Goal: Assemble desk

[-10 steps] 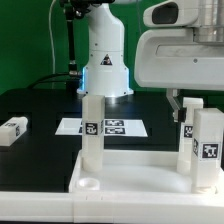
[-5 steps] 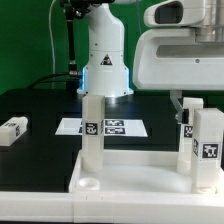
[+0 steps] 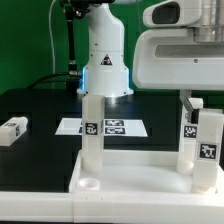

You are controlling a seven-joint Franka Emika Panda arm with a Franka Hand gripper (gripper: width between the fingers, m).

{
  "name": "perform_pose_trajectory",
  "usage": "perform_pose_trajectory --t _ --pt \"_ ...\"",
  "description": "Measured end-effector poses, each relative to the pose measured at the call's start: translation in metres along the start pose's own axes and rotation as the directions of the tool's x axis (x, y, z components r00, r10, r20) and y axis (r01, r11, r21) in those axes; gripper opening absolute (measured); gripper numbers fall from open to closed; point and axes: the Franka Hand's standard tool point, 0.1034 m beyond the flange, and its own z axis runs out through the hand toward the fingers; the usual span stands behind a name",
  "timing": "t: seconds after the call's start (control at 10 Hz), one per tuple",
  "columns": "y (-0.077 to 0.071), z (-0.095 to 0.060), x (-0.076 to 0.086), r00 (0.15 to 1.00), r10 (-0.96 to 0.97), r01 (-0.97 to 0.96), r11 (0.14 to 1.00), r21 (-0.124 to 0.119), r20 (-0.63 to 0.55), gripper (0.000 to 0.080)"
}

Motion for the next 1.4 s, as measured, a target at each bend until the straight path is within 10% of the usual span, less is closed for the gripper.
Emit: perform_pose_trajectory --t 0.5,1.4 --pt "0.0011 0.0009 -0.0002 0.912 0.41 -0.41 0.912 0.001 0.001 0.029" --pt "-0.0023 0.0025 -0.002 0.393 0.919 -0.919 0.393 0.013 0.012 0.0291"
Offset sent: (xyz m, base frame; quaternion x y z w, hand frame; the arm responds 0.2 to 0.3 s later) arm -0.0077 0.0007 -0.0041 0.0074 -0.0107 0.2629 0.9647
